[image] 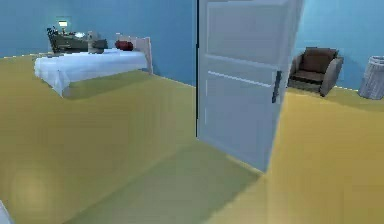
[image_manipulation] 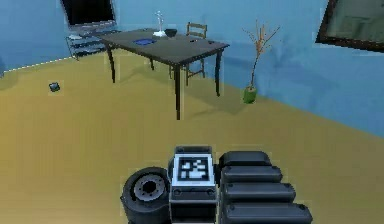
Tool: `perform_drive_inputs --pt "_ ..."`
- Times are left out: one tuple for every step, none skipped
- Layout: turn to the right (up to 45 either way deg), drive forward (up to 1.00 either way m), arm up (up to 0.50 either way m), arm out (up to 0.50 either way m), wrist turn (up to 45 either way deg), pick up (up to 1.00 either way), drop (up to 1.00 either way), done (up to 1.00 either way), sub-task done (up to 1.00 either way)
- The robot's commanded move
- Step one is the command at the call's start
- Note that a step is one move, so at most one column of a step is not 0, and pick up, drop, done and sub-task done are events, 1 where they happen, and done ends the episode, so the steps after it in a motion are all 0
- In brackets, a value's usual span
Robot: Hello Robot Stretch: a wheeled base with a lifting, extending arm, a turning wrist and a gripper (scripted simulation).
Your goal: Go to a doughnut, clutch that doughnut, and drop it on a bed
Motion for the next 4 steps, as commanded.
perform_drive_inputs --pt "0.0 0.55 0.00 0.00 0.0 0.00 0.00 0.00 0.00" --pt "-42.0 0.00 0.00 0.00 0.0 0.00 0.00 0.00 0.00" --pt "0.0 0.40 0.00 0.00 0.0 0.00 0.00 0.00 0.00" --pt "-15.0 0.00 0.00 0.00 0.0 0.00 0.00 0.00 0.00"
